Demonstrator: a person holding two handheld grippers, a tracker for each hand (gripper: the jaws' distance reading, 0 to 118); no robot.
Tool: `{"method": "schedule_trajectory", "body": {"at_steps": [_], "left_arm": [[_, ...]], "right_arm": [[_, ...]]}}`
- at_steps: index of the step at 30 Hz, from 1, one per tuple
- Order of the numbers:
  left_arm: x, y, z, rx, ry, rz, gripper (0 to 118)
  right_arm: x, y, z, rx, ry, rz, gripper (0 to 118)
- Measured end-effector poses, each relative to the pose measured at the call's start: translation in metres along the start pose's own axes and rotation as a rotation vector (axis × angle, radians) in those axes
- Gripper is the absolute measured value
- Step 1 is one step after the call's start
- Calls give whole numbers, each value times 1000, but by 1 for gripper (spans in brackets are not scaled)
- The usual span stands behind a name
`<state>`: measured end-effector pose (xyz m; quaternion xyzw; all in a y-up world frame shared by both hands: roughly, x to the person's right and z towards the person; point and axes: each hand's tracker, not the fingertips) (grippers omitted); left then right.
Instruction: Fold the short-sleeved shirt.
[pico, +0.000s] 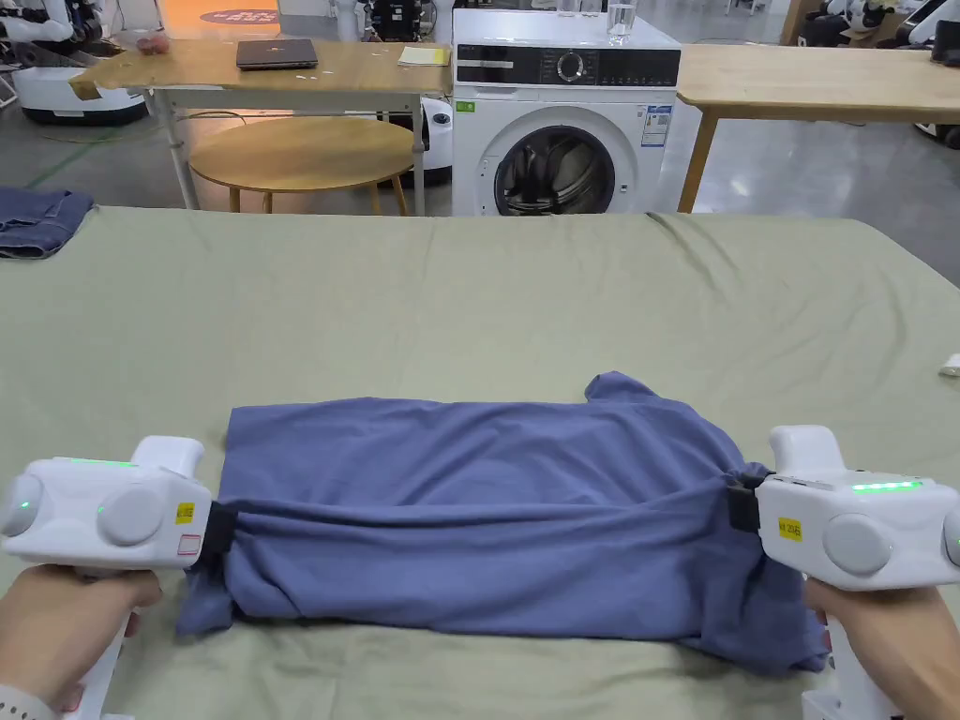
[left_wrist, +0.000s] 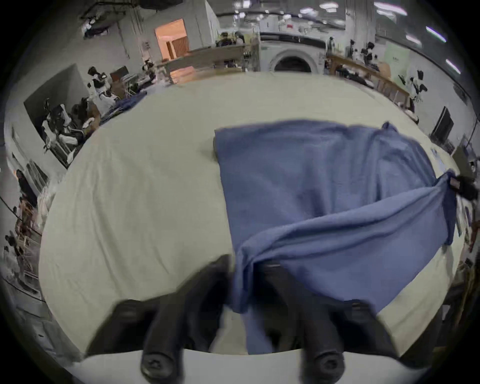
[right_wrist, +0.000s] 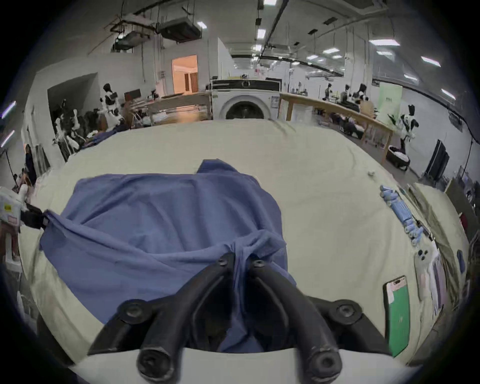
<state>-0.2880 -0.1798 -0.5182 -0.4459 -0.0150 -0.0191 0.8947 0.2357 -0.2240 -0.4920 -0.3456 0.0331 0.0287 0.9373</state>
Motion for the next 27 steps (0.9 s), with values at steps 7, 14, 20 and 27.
{"method": "schedule_trajectory", "body": {"at_steps": [7,14,20,27], "left_arm": [[27,-96,111,436,11,-8,107],[67,-196,122,491,128,-79,0],[55,-197,112,383,81,-24,0],[38,-168,89,270,28,51,9]], "right_arm": [[-35,-37,101,185,58,-54,104],[-105,-107,156,310,20,-87,0],[-110,-106,164,329,28,-61,0],[-105,-106,159,308,25,-80,0]]}}
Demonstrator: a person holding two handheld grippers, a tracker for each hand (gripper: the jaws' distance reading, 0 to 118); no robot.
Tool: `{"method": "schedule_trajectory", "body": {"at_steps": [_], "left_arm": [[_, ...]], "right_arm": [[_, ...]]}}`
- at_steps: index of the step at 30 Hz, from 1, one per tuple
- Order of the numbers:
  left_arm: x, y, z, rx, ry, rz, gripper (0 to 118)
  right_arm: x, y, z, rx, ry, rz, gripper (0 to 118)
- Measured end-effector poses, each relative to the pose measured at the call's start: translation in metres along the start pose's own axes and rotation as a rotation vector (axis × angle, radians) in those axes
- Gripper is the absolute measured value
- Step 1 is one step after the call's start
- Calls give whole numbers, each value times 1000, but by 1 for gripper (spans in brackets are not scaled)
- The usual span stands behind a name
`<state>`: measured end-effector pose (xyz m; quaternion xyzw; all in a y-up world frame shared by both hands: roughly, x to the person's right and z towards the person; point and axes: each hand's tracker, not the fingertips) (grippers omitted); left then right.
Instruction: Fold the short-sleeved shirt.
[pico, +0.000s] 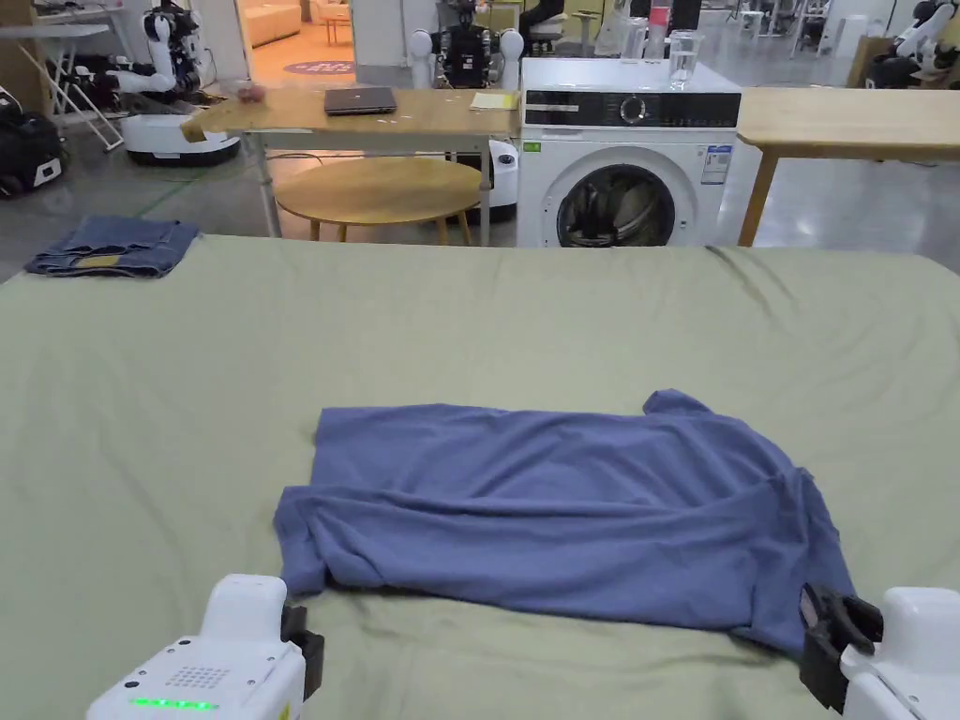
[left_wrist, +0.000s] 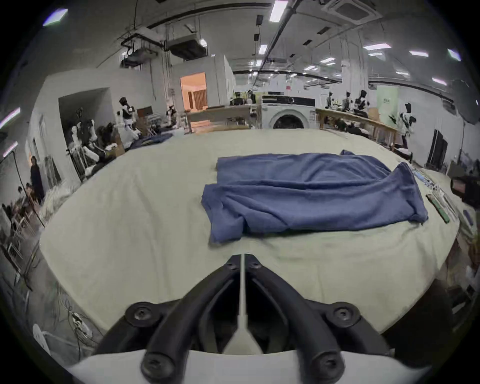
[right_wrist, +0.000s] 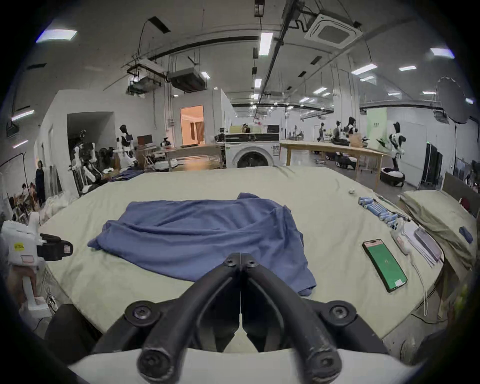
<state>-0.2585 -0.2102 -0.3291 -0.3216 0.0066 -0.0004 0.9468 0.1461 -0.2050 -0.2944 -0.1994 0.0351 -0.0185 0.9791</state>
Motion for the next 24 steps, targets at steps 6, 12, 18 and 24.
{"method": "schedule_trajectory", "body": {"at_steps": [6,12,18,24], "left_arm": [[0,26,-62,-121,57,-68,116],[-10,52,-118,-193,77,-9,103],[-8,67,-123,-190,-18,4,9],[-4,65,-119,-173,-16,-36,5]], "right_arm": [[13,-5,-13,-45,-20,2,0],[40,-10,-38,-127,-83,8,0],[78,-11,-75,-249,-113,0,44],[93,-12,-124,-315,-101,-16,118]]}}
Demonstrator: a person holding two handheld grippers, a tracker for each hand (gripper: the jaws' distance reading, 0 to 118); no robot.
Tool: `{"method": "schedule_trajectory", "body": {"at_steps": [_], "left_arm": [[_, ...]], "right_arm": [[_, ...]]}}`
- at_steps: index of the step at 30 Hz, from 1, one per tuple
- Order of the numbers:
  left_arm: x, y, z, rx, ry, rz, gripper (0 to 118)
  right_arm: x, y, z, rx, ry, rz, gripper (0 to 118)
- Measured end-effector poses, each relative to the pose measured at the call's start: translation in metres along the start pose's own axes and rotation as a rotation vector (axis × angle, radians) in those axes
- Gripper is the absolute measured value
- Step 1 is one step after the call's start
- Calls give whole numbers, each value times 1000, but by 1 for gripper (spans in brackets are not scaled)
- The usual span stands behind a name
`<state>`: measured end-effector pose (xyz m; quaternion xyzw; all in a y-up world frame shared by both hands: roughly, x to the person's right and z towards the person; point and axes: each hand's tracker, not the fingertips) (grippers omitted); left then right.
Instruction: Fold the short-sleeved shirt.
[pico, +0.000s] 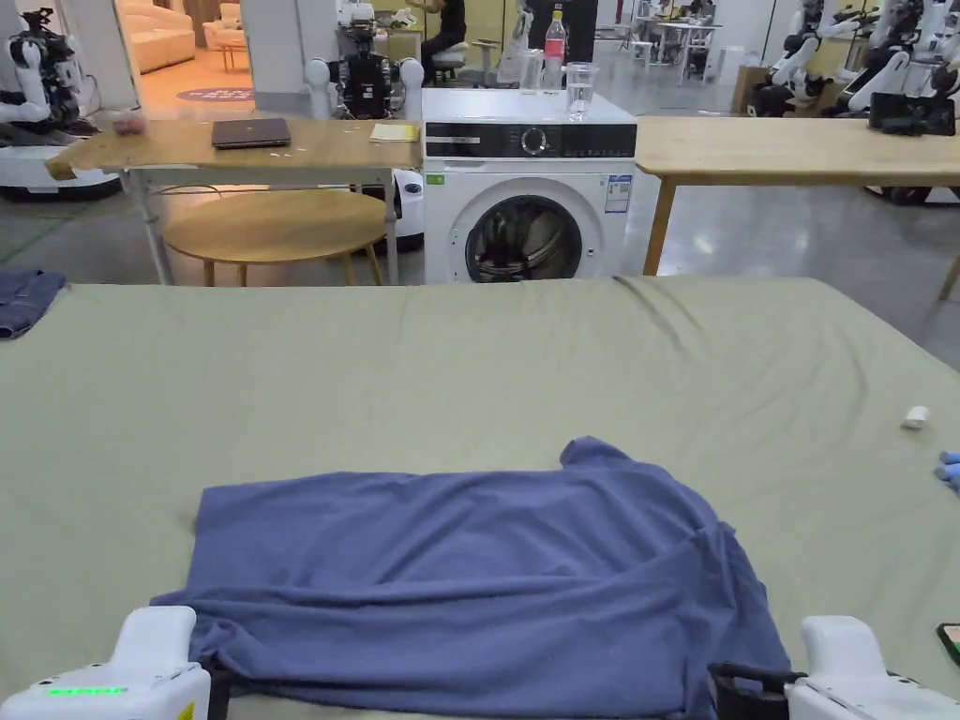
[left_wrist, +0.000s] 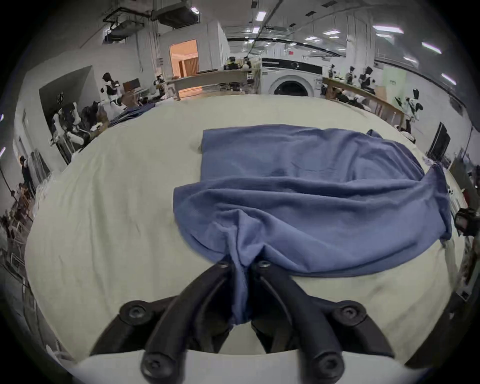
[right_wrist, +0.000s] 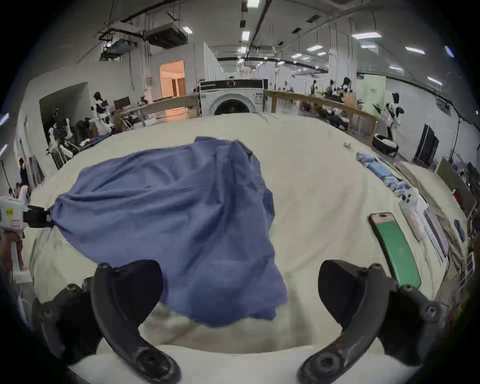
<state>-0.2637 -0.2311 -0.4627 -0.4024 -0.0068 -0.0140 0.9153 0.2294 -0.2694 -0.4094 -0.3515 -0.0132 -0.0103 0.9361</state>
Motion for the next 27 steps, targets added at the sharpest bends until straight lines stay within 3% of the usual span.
{"method": "schedule_trajectory", "body": {"at_steps": [2,3,4,5,6,7,17,21,25,27], "left_arm": [[-5,-1,-1,-4,-9,14,5],[-6,-2,-1,-6,-11,20,5],[-7,-2,1,-7,-16,23,5],[-8,-3,4,-7,-20,24,4],[-10,-2,8,-1,-25,26,4],[-11,-2,14,7,-30,29,3],[-32,-6,115,133,-85,24,3],[-39,-38,142,117,-105,9,3],[-44,-83,123,-7,-114,8,3],[-48,-99,110,-33,-141,36,4]], "right_arm": [[1,3,-16,-86,39,8,114],[3,4,-23,-115,73,-10,99],[6,5,-30,-146,79,-32,70],[9,7,-29,-161,45,-41,28],[12,9,-22,-129,56,-42,14],[14,14,-10,-95,98,-70,9],[4,32,129,60,136,-3,7],[4,7,141,-25,119,28,7],[4,-42,116,-175,126,-22,7],[1,-64,99,-240,84,-11,8]]}}
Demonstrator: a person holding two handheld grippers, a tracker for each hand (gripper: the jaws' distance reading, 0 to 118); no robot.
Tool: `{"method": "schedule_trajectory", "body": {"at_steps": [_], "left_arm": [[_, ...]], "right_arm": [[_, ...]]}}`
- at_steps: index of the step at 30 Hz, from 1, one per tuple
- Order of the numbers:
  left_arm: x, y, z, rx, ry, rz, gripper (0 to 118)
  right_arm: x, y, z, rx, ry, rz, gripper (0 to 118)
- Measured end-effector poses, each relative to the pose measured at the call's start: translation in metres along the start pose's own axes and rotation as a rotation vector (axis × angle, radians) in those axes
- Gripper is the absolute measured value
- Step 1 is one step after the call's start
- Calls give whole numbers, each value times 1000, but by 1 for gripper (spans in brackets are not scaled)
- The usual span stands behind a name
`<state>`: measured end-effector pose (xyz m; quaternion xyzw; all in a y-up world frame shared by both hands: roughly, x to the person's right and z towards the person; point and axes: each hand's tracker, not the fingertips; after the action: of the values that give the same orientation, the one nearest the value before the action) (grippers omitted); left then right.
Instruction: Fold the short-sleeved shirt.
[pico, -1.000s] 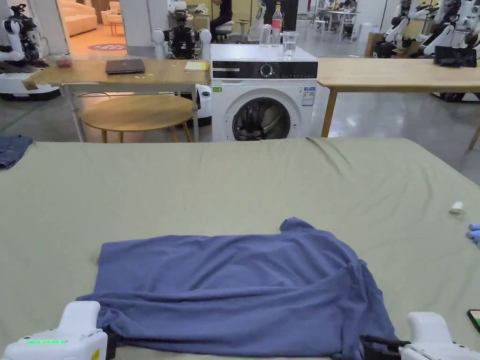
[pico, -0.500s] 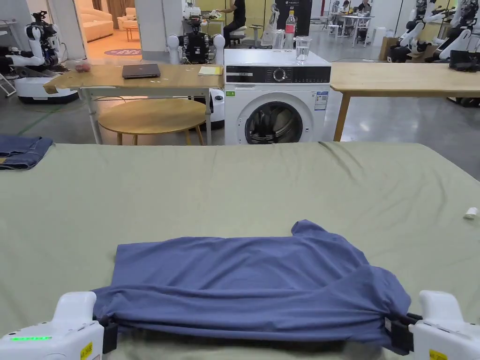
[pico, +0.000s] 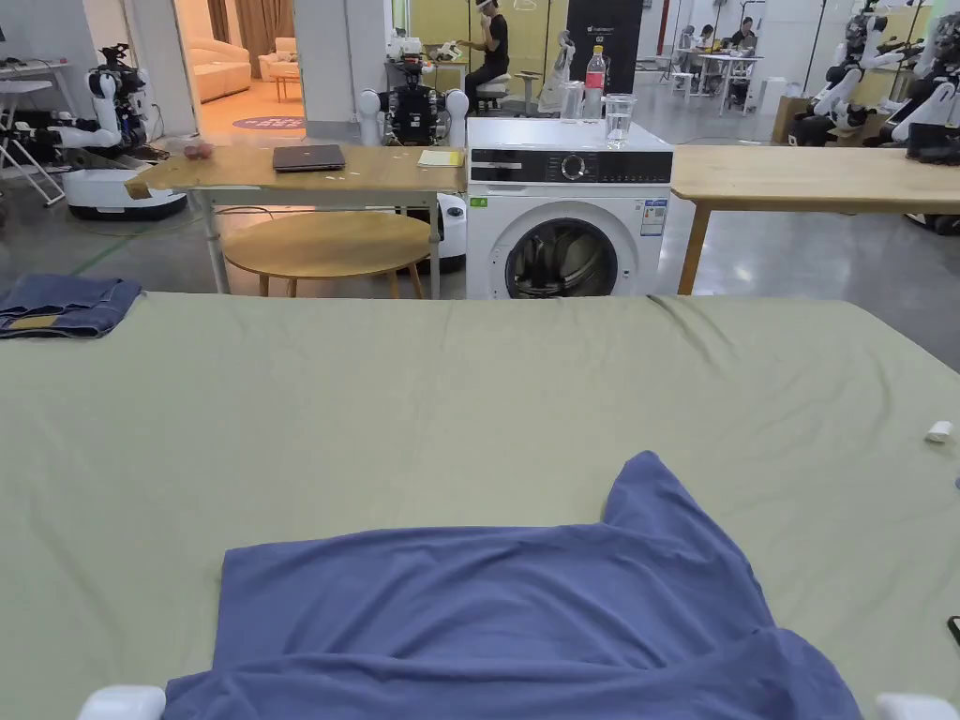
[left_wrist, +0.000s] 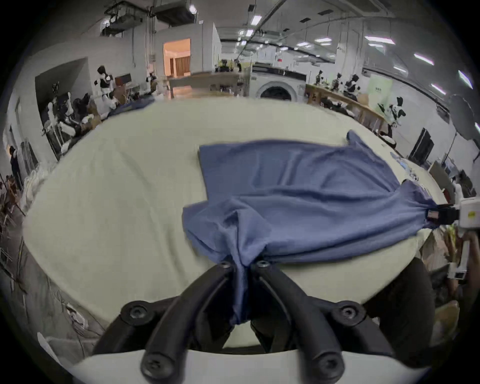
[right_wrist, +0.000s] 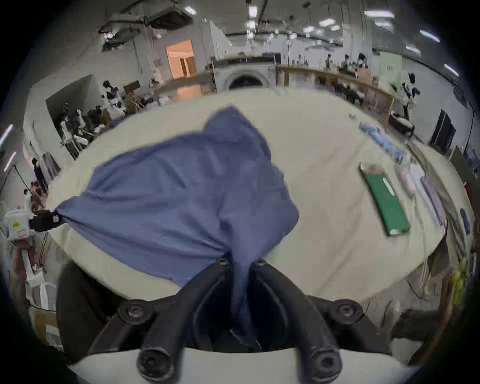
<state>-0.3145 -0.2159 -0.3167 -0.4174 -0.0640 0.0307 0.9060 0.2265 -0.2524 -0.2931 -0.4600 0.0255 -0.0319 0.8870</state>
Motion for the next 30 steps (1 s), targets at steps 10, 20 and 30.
{"method": "schedule_trajectory", "body": {"at_steps": [10,20,30], "left_arm": [[32,34,63,301,184,-144,101],[87,68,37,329,134,-201,0],[51,96,-21,217,136,-135,0]], "right_arm": [[-36,46,48,259,-72,70,105],[-105,86,58,560,27,168,0],[-84,99,18,475,13,155,0]]}}
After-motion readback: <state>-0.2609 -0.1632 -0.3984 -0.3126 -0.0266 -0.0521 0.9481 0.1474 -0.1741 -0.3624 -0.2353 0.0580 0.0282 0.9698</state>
